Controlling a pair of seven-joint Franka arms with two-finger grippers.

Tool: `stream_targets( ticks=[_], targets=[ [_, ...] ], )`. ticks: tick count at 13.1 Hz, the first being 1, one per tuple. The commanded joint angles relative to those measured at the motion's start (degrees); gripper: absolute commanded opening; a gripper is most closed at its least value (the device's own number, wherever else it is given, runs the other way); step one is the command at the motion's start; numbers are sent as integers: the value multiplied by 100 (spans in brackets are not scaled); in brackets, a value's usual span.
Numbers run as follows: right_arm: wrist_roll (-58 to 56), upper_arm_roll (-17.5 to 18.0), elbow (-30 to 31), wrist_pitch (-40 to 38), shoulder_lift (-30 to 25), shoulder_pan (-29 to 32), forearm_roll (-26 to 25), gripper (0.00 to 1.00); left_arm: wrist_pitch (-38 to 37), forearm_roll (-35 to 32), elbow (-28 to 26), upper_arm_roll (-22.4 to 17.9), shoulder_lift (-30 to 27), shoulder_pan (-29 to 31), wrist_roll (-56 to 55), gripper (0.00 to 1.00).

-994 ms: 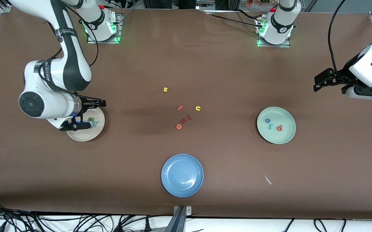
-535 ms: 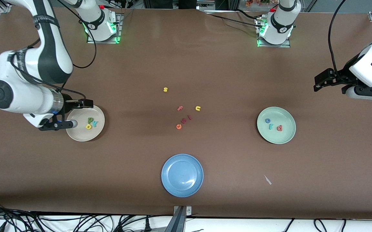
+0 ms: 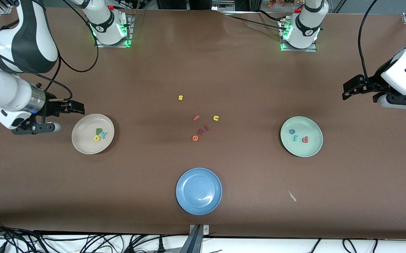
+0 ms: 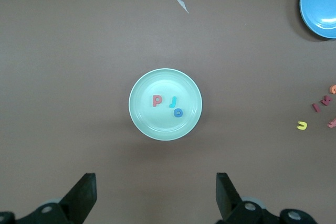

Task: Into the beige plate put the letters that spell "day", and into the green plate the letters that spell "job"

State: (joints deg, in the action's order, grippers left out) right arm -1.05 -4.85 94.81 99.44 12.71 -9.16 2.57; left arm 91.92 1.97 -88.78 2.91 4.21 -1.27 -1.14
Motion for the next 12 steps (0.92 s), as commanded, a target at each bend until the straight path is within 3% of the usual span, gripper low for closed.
stream_targets(
  ticks=[1,4,6,12],
  targets=[
    [157,168,29,-65,-180,108,-292,100,-43,-65,115,17,44,30,106,100],
    [466,247,169,-39,-513,273,-477,100,-43,-65,115,16,44,30,114,100],
    [465,256,275,-30,-944,345,-197,100,-43,-56,115,16,44,30,106,100],
    [492,371,240,-179,-1358,573,-213,100,-43,-56,124,17,44,30,106,100]
  ],
)
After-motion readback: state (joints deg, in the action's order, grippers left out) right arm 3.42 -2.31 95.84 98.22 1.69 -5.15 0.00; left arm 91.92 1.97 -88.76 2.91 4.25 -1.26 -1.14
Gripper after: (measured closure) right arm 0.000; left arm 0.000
